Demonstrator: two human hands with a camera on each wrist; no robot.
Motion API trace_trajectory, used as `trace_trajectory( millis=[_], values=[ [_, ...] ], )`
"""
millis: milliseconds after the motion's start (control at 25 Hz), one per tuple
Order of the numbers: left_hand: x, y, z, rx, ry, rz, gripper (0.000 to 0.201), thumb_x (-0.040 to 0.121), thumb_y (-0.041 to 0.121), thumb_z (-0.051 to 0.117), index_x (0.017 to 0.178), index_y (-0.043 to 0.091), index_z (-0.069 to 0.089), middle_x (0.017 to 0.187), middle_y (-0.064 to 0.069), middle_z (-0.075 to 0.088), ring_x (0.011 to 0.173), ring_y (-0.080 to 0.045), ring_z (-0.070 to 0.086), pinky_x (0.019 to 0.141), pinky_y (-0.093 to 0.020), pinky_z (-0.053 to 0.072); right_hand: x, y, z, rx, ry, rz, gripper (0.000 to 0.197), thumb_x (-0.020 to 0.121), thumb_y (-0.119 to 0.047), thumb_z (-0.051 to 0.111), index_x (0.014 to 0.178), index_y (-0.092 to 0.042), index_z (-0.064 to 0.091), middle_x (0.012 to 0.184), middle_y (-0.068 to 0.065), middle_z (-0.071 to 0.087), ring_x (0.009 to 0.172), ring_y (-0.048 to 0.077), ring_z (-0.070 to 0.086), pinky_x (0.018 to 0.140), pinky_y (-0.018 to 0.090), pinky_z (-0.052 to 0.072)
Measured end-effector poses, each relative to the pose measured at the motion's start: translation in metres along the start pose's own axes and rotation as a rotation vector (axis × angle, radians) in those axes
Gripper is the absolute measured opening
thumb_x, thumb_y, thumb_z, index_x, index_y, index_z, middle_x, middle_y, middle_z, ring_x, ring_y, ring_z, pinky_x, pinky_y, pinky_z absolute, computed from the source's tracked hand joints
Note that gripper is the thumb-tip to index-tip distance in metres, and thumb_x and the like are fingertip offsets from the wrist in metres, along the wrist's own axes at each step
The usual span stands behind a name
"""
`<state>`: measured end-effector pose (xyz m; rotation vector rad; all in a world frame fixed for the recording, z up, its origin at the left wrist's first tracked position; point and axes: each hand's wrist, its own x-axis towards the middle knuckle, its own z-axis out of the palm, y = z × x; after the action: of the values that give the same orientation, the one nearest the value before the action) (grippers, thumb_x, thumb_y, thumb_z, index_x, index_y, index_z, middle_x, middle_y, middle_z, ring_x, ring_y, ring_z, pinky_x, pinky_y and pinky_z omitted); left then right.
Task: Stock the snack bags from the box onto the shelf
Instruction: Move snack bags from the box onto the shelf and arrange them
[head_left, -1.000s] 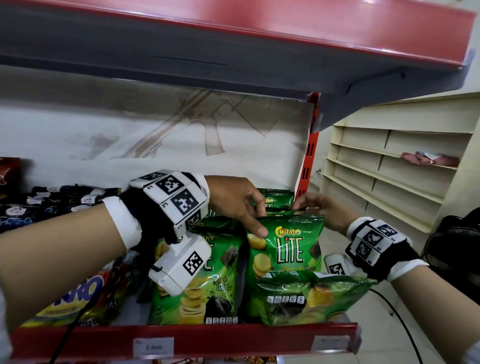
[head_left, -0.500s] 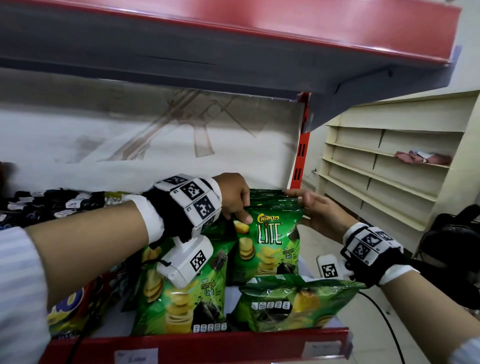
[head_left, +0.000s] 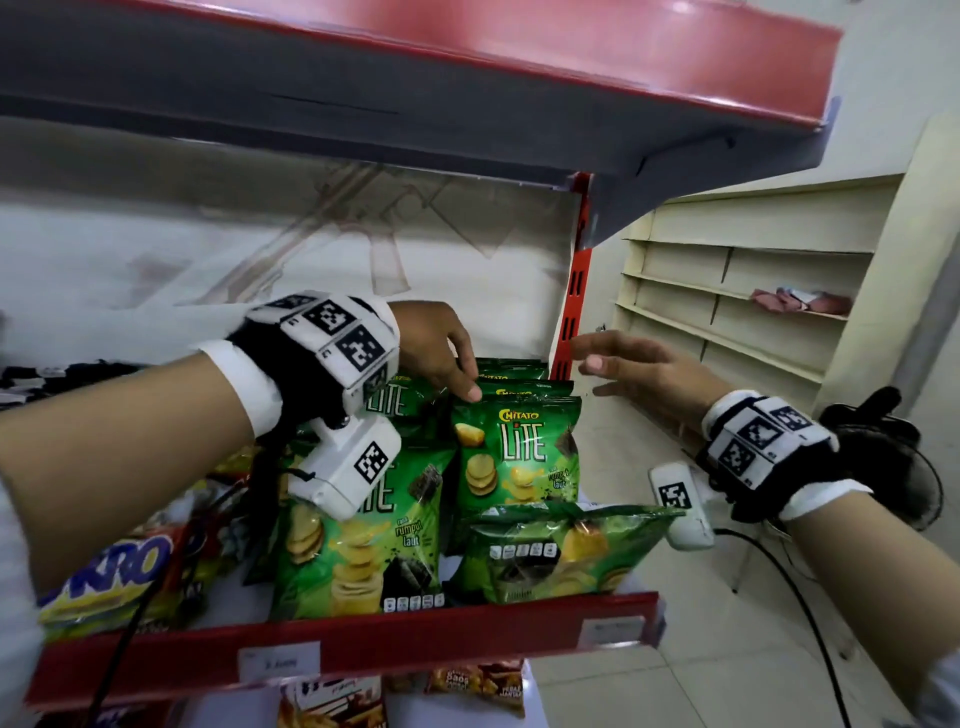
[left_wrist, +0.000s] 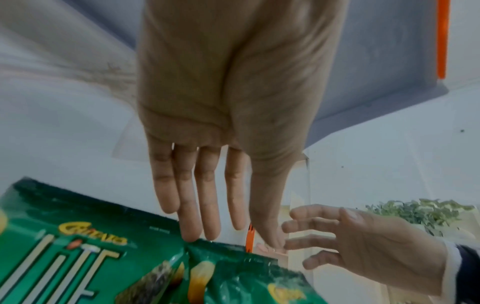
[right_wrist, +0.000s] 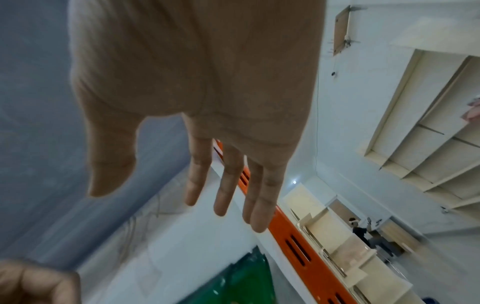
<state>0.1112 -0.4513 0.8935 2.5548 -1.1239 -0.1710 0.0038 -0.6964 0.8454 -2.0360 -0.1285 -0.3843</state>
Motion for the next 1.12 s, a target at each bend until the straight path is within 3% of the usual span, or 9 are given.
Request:
trace_trajectory(
  millis=[200,280,360,440,520,680,800,920,1120],
  values=[
    [-0.035,-0.006,-0.015,-0.03,0.093,0.02,0.027,0.071,0.048,0.075,0.087,0.027,0.071,0.097,0.001,0.072,0.093,-0.014,0.064,0.088,-0.027,0.046,-0.045,-0.041,0.008,-0.013,-0.19,-0.079,0.045,0.074,-0.033,0.074,0.115,-0.021,0.062,0.116,0.007,0.067,0.11,0.028,0.062,0.089,0.033,0.049],
    [-0.056,-0.017,-0.015,0.099,0.018,-0.021,0.044,0.07,0.057,0.071,0.102,0.026,0.067,0.109,0.007,0.066,0.099,-0.014,0.059,0.092,-0.03,0.045,-0.072,-0.05,0.026,-0.162,-0.312,-0.047,0.056,0.066,-0.044,0.077,0.119,-0.033,0.059,0.121,-0.004,0.065,0.114,0.017,0.06,0.09,0.025,0.049],
    [-0.069,-0.028,-0.007,0.336,-0.165,-0.118,0.072,0.068,0.066,0.065,0.127,0.027,0.054,0.129,0.006,0.053,0.114,-0.015,0.051,0.099,-0.03,0.04,-0.091,-0.05,0.044,-0.364,-0.375,0.001,0.062,0.057,-0.055,0.079,0.115,-0.051,0.057,0.122,-0.019,0.06,0.116,0.005,0.056,0.095,0.027,0.048],
    [-0.078,-0.04,0.005,0.429,-0.274,-0.181,0.093,0.065,0.068,0.068,0.142,0.025,0.038,0.146,0.003,0.041,0.129,-0.018,0.043,0.107,-0.031,0.036,-0.101,-0.045,0.058,-0.517,-0.382,0.045,0.062,0.057,-0.049,0.084,0.112,-0.057,0.055,0.121,-0.024,0.056,0.114,0.001,0.053,0.096,0.028,0.047],
    [-0.081,-0.048,0.016,0.371,-0.265,-0.19,0.101,0.063,0.059,0.076,0.146,0.023,0.031,0.151,0.0,0.035,0.134,-0.021,0.039,0.108,-0.03,0.035,-0.099,-0.045,0.064,-0.614,-0.323,0.042,0.058,0.065,-0.034,0.084,0.11,-0.055,0.053,0.117,-0.019,0.057,0.106,0.005,0.057,0.092,0.026,0.05],
    [-0.072,-0.052,0.02,0.37,-0.227,-0.186,0.103,0.058,0.053,0.083,0.143,0.025,0.033,0.147,-0.005,0.037,0.13,-0.025,0.04,0.095,-0.025,0.039,-0.068,-0.047,0.056,-0.699,-0.147,0.081,0.053,0.065,-0.037,0.083,0.108,-0.037,0.053,0.104,-0.005,0.064,0.094,0.017,0.063,0.085,0.03,0.051],
    [-0.065,-0.054,0.011,0.4,-0.318,-0.229,0.099,0.056,0.06,0.081,0.139,0.037,0.032,0.15,-0.005,0.029,0.134,-0.027,0.034,0.107,-0.037,0.036,-0.042,-0.043,0.05,-0.817,-0.191,0.159,0.064,0.063,-0.045,0.082,0.121,-0.029,0.059,0.11,-0.007,0.064,0.107,0.016,0.06,0.091,0.027,0.046],
    [-0.057,-0.06,0.011,0.355,-0.352,-0.245,0.093,0.059,0.057,0.08,0.136,0.037,0.034,0.152,-0.001,0.027,0.135,-0.024,0.032,0.105,-0.033,0.032,-0.03,-0.033,0.048,-0.884,-0.169,0.186,0.083,0.061,-0.054,0.08,0.134,-0.03,0.05,0.128,-0.006,0.057,0.119,0.017,0.052,0.1,0.027,0.039],
    [-0.057,-0.069,0.016,0.225,-0.215,-0.213,0.086,0.053,0.052,0.086,0.127,0.036,0.043,0.144,0.001,0.037,0.126,-0.02,0.04,0.099,-0.028,0.037,-0.025,-0.027,0.044,-0.841,-0.236,0.141,0.073,0.06,-0.055,0.079,0.126,-0.036,0.054,0.109,-0.012,0.062,0.104,0.012,0.058,0.094,0.032,0.046]
  ],
)
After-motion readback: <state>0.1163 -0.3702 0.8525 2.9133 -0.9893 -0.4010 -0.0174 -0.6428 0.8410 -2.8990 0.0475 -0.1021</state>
